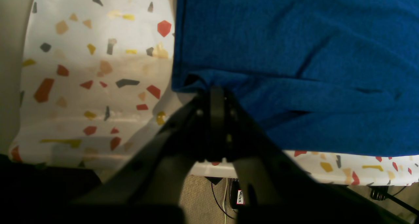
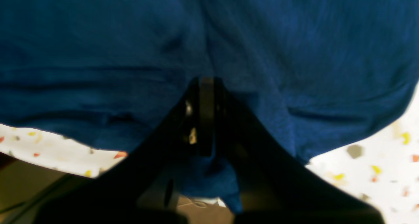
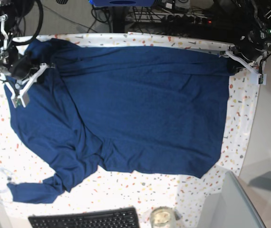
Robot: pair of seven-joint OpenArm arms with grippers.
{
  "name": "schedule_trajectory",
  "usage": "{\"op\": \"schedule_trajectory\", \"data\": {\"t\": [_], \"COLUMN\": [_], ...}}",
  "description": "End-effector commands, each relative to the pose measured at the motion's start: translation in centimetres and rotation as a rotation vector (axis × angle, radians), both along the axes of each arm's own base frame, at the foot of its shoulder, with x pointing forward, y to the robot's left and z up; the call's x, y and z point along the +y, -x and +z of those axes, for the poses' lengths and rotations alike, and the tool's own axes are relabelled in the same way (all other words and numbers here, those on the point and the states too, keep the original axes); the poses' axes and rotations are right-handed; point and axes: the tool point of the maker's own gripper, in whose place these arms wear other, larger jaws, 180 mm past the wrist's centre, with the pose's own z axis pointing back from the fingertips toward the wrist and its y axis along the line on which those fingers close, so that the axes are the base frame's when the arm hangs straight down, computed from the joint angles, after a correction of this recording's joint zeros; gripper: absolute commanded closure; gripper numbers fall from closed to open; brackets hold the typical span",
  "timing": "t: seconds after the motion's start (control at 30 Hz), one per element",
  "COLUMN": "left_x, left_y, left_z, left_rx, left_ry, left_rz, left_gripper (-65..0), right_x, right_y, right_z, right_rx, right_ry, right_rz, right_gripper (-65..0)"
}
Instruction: Layout the t-shirt on the table in an organized manner, then fold the t-shirt properly
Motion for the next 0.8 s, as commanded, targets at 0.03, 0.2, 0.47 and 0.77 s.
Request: {"op": "schedule_trajectory", "data": {"t": [0.03, 0.2, 0.47, 0.77], "left_x": [0.5, 0.5, 0.4, 0.5], "left_y": [-0.5, -0.7, -0.9, -0.7], "left_z": [0.9, 1.0, 1.0, 0.9], "left_rx": [-0.032, -0.039, -0.041, -0.037], "left_ry": [-0.014, -0.014, -0.013, -0.014], "left_rz": [-0.004, -0.003, -0.008, -0.003], "left_gripper": [0.0, 0.0, 0.0, 0.0], "right_x": [0.1, 0.5, 1.2, 1.8], "right_y": [-1.3, -1.5, -0.9, -1.7], "right_z": [1.8, 2.3, -0.6, -3.1], "right_rx": [-0.055, -0.065, 0.017, 0.039], "right_ry": [0.008, 0.013, 0.024, 0.026], "right_rz": [0.014, 0.029, 0.066, 0.083], "right_gripper": [-0.2, -0.3, -44.6, -35.9]}}
